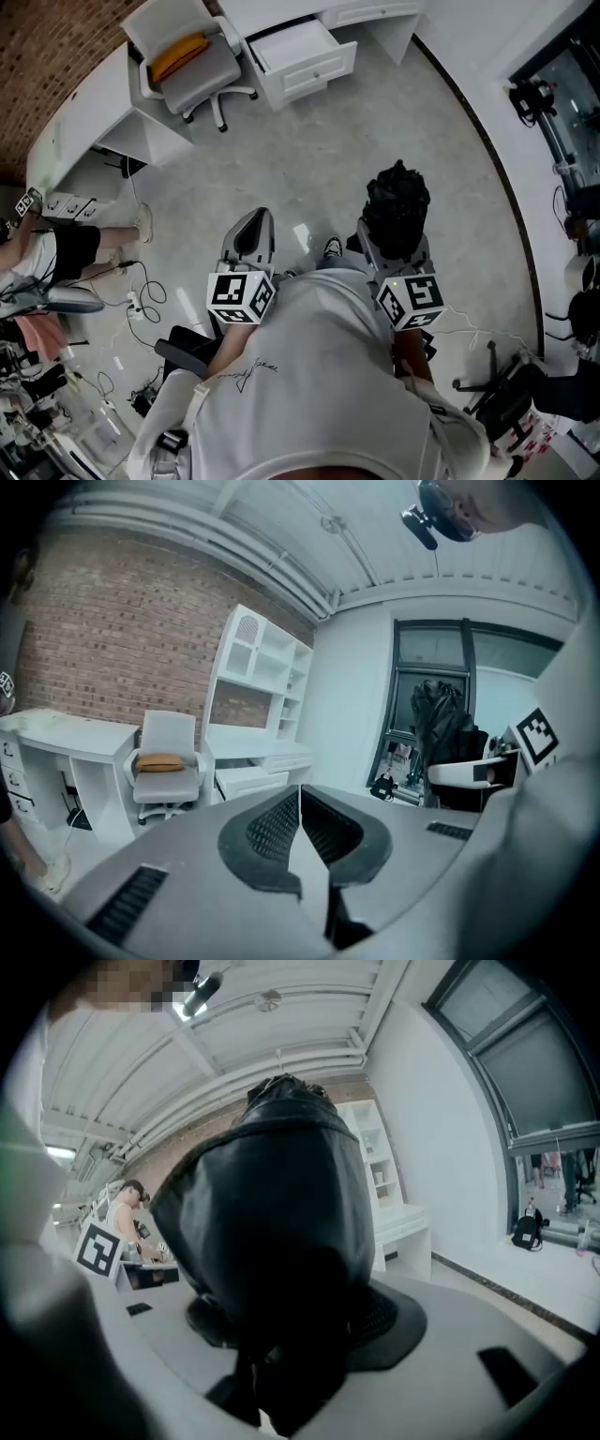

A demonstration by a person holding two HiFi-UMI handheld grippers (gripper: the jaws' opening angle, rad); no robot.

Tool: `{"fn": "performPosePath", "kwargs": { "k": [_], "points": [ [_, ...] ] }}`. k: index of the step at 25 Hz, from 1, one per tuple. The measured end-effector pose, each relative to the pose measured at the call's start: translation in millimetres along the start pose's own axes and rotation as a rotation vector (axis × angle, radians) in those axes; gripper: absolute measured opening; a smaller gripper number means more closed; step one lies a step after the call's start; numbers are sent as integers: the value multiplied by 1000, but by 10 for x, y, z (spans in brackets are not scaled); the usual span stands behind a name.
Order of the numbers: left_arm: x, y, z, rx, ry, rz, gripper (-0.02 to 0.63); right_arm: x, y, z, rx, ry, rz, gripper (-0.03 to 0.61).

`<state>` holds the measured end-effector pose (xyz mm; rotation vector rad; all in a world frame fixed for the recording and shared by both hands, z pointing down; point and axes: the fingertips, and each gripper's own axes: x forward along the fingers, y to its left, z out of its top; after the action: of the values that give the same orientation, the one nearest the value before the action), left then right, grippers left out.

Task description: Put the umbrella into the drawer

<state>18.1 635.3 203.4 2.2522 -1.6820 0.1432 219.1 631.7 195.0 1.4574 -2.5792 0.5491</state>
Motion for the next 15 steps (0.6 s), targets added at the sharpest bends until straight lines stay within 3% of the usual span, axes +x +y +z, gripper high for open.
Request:
{"fn": "performPosePath", "kwargs": {
  "k": [4,15],
  "points": [
    [175,-33,93,6,-13,12,18,68,-185,172,101,-70,59,250],
    [475,-222,75,5,2,23,18,282,-514,250,52,-49,87,252]
  ]
}}
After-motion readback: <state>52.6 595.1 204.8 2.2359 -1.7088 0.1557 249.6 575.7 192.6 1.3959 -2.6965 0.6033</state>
